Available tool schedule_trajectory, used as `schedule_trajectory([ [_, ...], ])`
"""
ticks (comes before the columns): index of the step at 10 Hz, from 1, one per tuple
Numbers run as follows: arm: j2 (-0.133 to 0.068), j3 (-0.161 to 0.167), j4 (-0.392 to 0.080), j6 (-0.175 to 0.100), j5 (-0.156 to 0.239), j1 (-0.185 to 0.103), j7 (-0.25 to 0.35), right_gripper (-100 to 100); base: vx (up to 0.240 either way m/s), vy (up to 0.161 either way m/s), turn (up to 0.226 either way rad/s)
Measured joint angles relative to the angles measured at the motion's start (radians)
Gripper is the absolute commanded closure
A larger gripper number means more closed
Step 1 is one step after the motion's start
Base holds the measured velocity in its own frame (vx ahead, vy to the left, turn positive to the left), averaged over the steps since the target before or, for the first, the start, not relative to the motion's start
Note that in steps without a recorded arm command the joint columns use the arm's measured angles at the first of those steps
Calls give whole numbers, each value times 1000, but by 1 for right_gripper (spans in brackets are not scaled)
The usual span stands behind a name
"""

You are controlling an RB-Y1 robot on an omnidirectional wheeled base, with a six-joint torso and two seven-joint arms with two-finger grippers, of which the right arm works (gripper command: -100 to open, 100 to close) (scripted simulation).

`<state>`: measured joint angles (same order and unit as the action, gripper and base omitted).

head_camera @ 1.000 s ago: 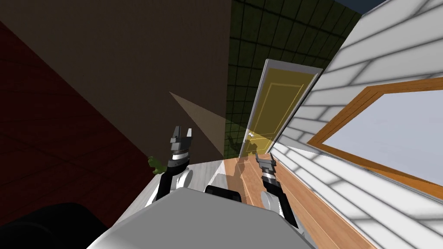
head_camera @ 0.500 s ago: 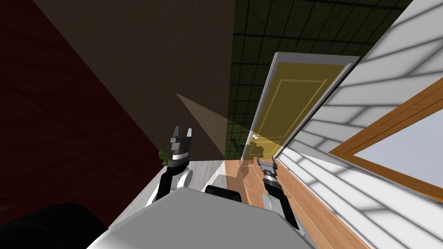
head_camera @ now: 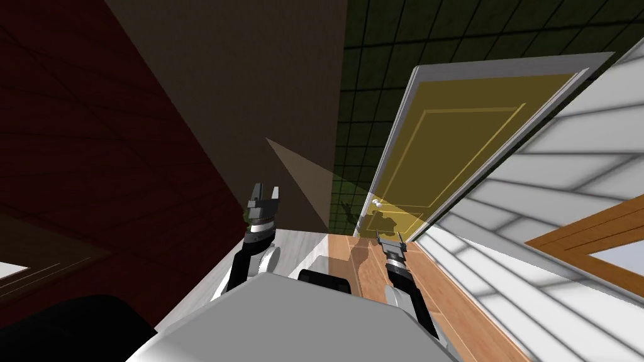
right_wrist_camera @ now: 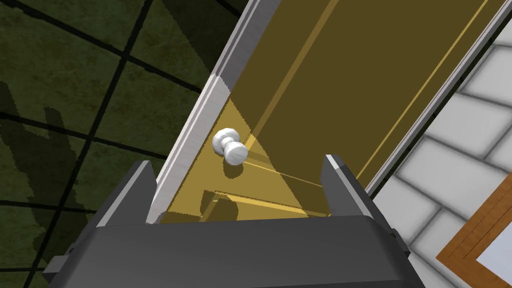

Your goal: Pull the door open

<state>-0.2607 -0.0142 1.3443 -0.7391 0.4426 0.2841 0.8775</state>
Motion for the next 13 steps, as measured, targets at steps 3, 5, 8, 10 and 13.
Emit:
schedule_trajectory([
  [3, -16, -4, -59, -14, 29, -8, 64, -100, -2, -123, 197],
  [5, -27, -5, -127, -31, 47, -32, 109, -100, -6, -106, 235],
  [8, -41, -9, -184, -44, 76, -41, 169, -100, 1, -120, 201],
  [10, -54, -9, -247, -64, 93, -57, 216, -100, -19, -122, 195],
  [13, -68, -14, -302, -78, 120, -64, 275, -100, -37, -122, 217],
])
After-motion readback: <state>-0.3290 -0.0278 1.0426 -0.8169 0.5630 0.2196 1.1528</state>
